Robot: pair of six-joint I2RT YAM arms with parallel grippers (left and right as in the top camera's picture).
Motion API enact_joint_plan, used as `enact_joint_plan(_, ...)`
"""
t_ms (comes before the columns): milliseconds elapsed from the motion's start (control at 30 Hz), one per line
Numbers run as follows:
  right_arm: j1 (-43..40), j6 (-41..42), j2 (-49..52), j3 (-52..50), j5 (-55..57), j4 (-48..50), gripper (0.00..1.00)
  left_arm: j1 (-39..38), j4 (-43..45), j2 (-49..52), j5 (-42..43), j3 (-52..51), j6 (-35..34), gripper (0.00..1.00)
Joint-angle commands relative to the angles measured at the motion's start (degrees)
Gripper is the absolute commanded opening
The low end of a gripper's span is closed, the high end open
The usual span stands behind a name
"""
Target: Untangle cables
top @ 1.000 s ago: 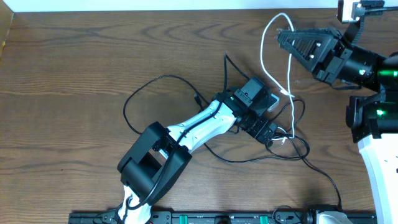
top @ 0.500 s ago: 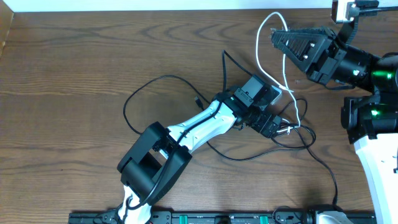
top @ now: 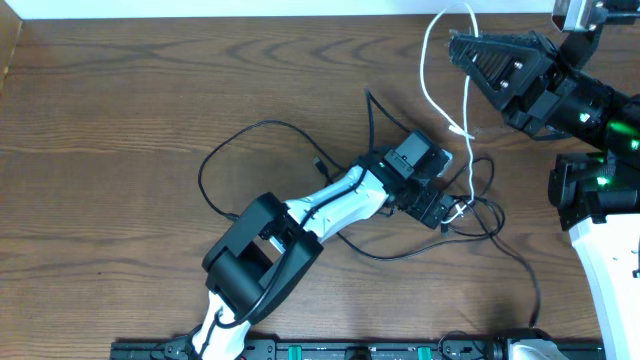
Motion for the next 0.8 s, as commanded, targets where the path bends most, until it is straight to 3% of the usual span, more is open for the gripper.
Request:
enact_joint_plan(0, 0.2, 1.3, -0.3, 0.8, 2.7, 0.4, 0.01, 0.5, -3.3, 0.8, -12.5, 0.6, -0.5, 0.99)
enact_joint_plan(200, -0.5, 1.2, -0.3, 0.8, 3.1, 0.4, 0.01, 4.3, -9.8, 0.8, -21.6, 0.6, -0.3, 0.98)
enact_joint_plan(467, -1.9, 0.5, -0.3, 0.8, 3.1, 0.3, 0.01, 13.1, -13.0, 0.6, -15.6, 0.6, -0.3, 0.92)
enact_joint_plan(767, -4.2, -5.4, -0.3, 0.8, 3.1, -7.8, 0.01, 15.1, -13.0, -5.1, -13.0, 0.6, 3.3, 0.93)
